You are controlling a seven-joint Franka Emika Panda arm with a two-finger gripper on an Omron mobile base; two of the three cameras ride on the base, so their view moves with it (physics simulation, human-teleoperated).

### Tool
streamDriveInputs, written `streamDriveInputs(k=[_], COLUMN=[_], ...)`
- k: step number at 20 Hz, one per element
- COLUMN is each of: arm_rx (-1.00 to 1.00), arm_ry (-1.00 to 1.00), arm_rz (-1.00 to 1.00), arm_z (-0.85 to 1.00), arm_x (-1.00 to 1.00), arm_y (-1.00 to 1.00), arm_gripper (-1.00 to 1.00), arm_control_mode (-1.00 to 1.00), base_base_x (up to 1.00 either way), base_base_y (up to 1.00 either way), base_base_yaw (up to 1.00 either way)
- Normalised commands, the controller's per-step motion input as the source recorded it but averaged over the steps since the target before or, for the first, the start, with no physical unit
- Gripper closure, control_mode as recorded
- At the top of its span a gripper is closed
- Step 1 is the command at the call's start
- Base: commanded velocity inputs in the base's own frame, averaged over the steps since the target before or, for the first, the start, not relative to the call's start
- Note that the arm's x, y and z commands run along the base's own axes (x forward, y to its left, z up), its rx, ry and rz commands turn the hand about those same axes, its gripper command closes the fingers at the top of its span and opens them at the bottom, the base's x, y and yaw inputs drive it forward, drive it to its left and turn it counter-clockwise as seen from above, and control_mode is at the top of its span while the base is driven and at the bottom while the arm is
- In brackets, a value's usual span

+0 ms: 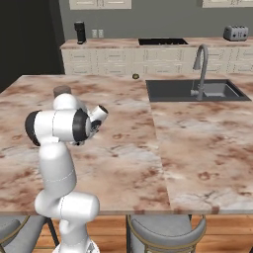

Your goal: Open the cabinet directly in front. Then move the liquor and the mug to the dining counter with the jar on it.

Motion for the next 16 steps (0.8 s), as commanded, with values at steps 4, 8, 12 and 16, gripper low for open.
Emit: streamDriveInputs(k=[4,8,12,16], arm_rx=[0.0,-0.01,-0.28,-0.29], arm_ry=[0.01,0.01,-0.13,0.0], arm_rz=[-0.08,-0.1,-0.01,0.0], arm_z=[0.5,0.55,-0.45,-0.85], arm_x=[0.0,0.0,0.0,0.0], arm_y=[0.0,0.0,0.09,0.05], arm_gripper=[-1.0,-1.0,-1.0,-1.0], arm_control_mode=[-1.0,-1.0,-1.0,-1.0], base_base_x=[0.0,0.0,0.0,0.0], base_base_y=[0.0,0.0,0.0,0.0], base_base_yaw=[0.0,0.0,0.0,0.0])
